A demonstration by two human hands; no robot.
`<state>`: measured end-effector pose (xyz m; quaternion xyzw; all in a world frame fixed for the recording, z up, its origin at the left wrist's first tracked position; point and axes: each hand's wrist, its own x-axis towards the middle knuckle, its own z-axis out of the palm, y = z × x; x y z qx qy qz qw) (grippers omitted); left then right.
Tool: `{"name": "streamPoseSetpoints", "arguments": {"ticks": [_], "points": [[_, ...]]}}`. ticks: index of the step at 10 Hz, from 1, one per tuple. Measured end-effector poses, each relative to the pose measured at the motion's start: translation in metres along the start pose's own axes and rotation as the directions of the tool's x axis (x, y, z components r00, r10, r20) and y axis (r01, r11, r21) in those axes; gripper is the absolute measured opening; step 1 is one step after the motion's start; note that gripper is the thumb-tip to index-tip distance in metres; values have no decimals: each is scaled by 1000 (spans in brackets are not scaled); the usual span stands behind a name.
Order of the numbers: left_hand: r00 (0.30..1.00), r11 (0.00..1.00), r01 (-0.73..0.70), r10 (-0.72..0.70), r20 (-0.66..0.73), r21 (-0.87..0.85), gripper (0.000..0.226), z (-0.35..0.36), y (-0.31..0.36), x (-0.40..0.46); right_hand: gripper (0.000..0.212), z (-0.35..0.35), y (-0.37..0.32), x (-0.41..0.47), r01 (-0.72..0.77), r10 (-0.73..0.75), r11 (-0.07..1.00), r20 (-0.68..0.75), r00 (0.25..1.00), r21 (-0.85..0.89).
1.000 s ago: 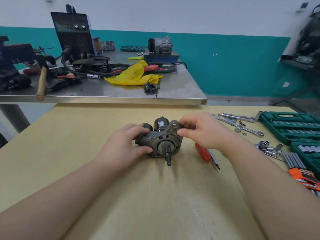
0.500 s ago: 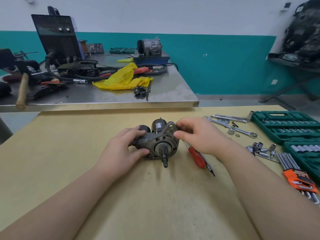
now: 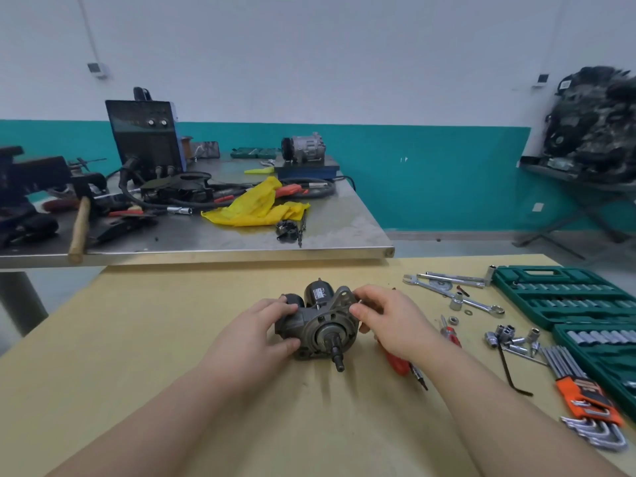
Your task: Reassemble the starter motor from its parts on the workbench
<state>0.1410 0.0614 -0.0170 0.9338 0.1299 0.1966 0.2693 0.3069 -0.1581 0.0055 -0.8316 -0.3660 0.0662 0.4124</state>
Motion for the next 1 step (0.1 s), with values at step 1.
{"name": "streamPoseSetpoints", "arguments": {"ticks": [1], "points": [[991, 999, 42, -37, 130, -30, 69, -21, 12, -13, 28, -6, 2, -15, -20, 20, 995, -4, 1000, -99]]}}
